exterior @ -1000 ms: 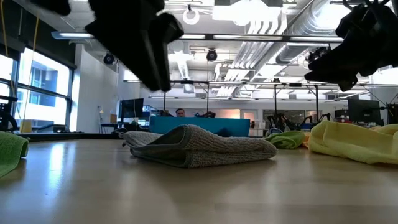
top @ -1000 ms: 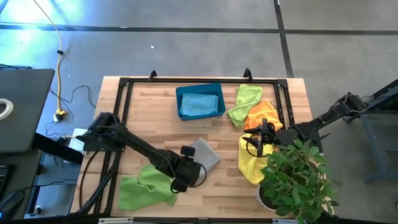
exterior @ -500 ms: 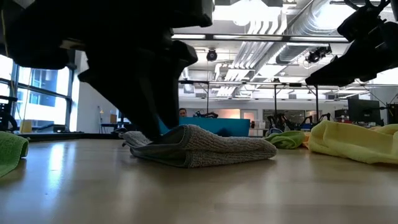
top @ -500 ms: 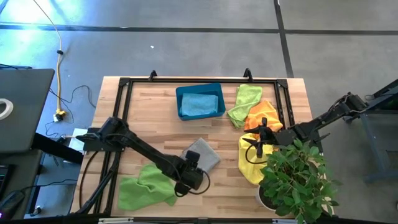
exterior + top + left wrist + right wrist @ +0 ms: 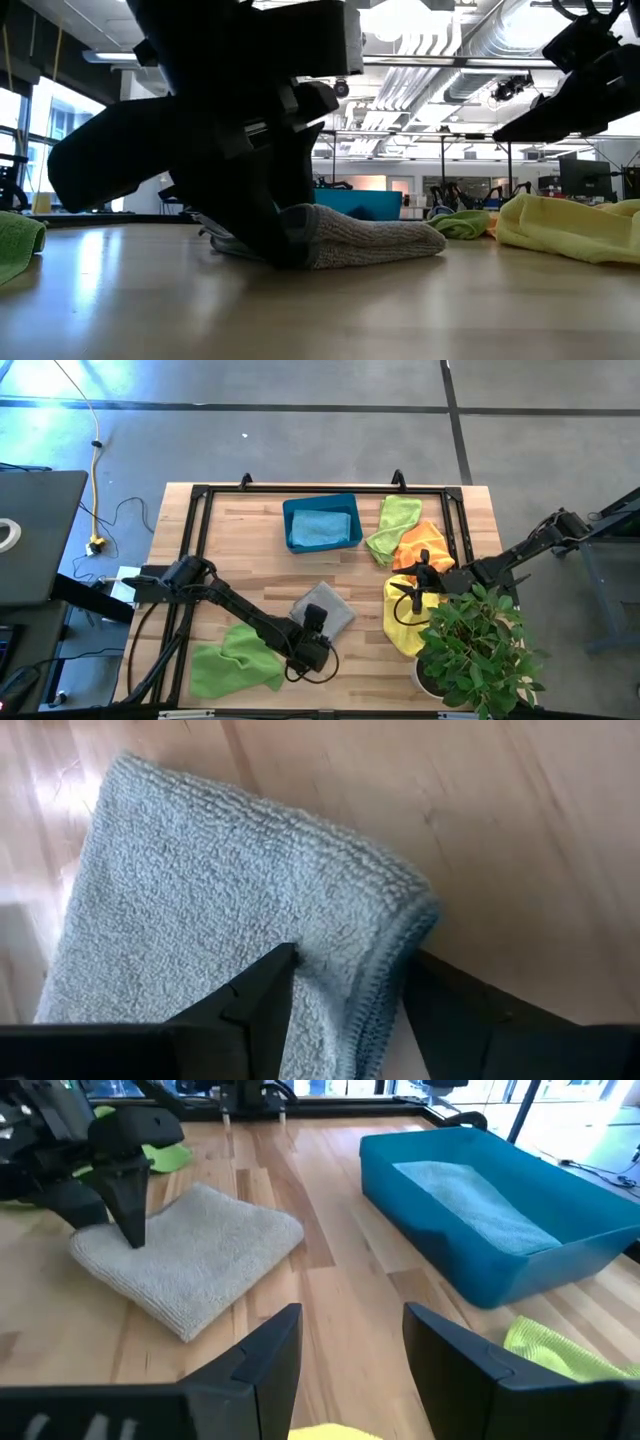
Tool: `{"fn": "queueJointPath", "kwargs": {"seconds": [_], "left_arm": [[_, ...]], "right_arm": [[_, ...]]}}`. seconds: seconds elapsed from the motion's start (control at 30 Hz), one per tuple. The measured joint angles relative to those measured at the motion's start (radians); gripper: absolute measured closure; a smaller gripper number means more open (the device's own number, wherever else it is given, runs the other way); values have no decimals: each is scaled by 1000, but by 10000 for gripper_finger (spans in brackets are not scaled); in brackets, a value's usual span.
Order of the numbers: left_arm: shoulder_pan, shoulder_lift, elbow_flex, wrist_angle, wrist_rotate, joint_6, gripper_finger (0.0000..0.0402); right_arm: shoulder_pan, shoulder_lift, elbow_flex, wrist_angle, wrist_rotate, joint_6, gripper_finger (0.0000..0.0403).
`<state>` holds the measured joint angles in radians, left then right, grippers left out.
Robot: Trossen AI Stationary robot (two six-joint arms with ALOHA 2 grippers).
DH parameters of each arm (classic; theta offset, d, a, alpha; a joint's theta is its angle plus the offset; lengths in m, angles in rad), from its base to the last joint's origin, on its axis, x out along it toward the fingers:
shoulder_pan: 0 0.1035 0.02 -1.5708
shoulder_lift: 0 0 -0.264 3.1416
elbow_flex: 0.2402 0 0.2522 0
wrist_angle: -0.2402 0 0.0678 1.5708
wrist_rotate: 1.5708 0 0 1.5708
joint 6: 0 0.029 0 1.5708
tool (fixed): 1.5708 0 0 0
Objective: Fold microfiber towels
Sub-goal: Stack the gray microfiber cloth on the blue microfiber cloth in the blue bin
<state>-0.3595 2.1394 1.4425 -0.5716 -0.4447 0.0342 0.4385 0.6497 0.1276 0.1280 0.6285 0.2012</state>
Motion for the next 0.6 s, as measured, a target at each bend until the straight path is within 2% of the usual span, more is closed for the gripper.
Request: {"fn": "queueJointPath", "kwargs": {"seconds": [0.17, 0.43, 0.6], "left_arm": [[11, 2, 0, 5, 15, -45, 255], [22, -1, -2, 18, 62, -51, 388], [29, -29, 18, -16, 69, -83, 388]], "right_arm": [[0, 1, 0, -9, 0, 0, 236], [0, 2, 0, -12, 0, 0, 236], [0, 2, 0, -12, 0, 0, 236]]}}
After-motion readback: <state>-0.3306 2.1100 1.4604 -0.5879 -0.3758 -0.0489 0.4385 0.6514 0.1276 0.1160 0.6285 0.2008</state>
